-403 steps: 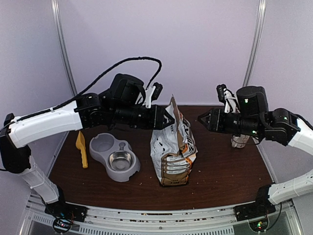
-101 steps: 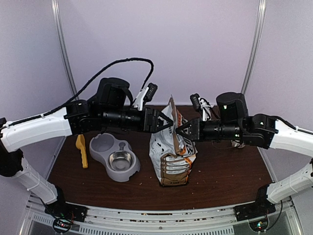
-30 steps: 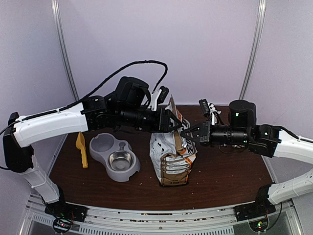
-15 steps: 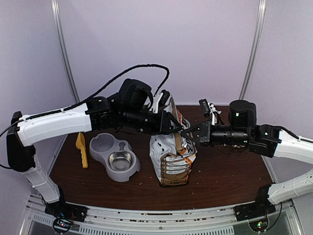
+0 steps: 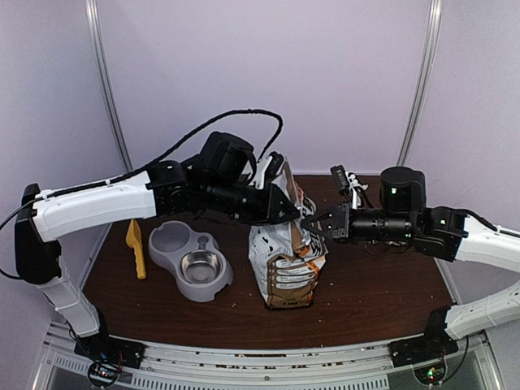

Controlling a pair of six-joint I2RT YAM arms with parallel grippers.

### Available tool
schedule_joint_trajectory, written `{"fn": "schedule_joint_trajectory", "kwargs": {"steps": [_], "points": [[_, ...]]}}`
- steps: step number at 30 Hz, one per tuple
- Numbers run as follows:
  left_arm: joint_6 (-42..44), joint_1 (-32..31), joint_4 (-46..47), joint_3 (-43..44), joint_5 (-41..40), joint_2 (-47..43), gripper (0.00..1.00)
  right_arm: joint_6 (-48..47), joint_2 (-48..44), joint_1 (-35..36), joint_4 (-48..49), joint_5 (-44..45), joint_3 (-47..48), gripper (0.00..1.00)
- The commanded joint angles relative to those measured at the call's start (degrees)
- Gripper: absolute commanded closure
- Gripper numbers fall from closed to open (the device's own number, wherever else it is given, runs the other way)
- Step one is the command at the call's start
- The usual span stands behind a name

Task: Serve the pet food
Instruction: Open the seal of the pet food bag.

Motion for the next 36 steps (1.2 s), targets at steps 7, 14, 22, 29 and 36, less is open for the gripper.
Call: {"fn": "schedule_joint_trajectory", "kwargs": {"steps": [7,14,22,29,36], "points": [[0.04,0.39,0.99,1.58,0.12,0.12,0.93,-2.43,0.32,-0.12,-4.38,2.72,3.16,1.0],[0.64,0.31,0.03,1.19,-0.6,-2.63,0.75,-1.72,0.74,-0.09,-4.36,2.59,3.43,1.0],[0.05,0.22,0.15,-0.74,-2.55,-5.62,0.57,-1.38,0.86,-0.11,-2.6,2.02,2.81,1.0],[0.17,-1.0,0.44,3.54,-0.26,-1.49,0.63,-1.57,0.8,-0.11,-3.1,1.99,3.12,1.0],[-0.35,-1.01,0.55,3.51,-0.06,0.18,0.62,-1.53,0.35,-0.12,-3.02,1.78,2.82,1.0]]}}
